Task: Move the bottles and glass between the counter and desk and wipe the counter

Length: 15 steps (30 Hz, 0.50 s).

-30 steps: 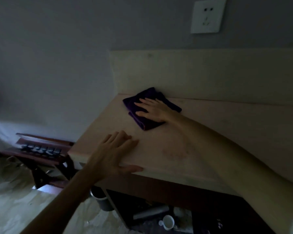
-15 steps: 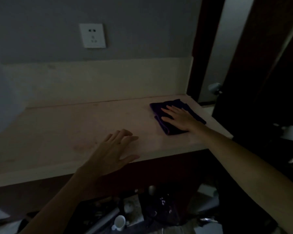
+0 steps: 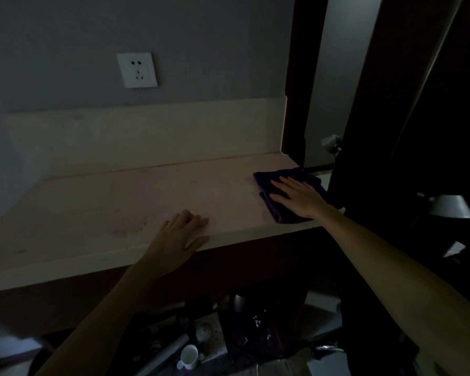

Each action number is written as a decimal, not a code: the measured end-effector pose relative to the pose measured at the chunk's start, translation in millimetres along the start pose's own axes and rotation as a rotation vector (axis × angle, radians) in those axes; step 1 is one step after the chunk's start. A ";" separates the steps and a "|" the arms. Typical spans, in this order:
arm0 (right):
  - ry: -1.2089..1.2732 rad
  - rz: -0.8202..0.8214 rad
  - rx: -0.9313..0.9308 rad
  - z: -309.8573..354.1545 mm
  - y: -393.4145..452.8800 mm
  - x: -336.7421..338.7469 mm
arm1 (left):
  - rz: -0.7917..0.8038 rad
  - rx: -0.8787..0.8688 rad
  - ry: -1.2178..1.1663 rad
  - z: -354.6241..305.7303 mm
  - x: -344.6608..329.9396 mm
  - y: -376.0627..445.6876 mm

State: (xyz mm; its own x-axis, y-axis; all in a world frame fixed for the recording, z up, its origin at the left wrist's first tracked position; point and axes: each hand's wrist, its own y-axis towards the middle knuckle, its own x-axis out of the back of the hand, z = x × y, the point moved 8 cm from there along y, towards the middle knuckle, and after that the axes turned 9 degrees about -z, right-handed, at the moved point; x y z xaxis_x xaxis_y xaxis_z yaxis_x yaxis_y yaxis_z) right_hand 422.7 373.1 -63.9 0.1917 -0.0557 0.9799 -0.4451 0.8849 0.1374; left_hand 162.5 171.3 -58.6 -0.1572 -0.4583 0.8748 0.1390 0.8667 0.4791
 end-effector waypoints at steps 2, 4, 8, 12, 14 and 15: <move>0.081 -0.129 -0.002 5.7 -5.7 10.7 | 0.006 0.017 -0.059 0.3 1.9 0.6; 0.178 -0.311 0.048 24.9 -21.4 22.5 | -0.034 0.033 -0.146 -0.4 6.5 -1.9; 0.416 -0.434 0.255 101.4 -76.2 14.3 | -0.196 0.067 -0.283 -8.0 29.8 -22.2; 0.735 -0.512 0.270 166.6 -143.2 -14.8 | -0.325 0.213 -0.331 -5.7 50.8 -80.8; 0.825 -0.446 0.226 191.1 -178.5 -57.8 | -0.327 0.335 -0.348 7.7 42.8 -131.4; 0.859 -0.366 0.203 202.4 -197.4 -91.2 | -0.298 0.421 -0.370 16.7 31.1 -162.9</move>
State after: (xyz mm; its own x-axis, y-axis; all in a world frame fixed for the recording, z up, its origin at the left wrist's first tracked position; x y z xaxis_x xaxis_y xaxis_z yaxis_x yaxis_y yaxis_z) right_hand 316.0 109.9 -151.1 0.8900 0.1166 0.4409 -0.3576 0.7783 0.5161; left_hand 118.7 19.2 -110.7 -0.4674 -0.6591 0.5891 -0.3477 0.7498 0.5630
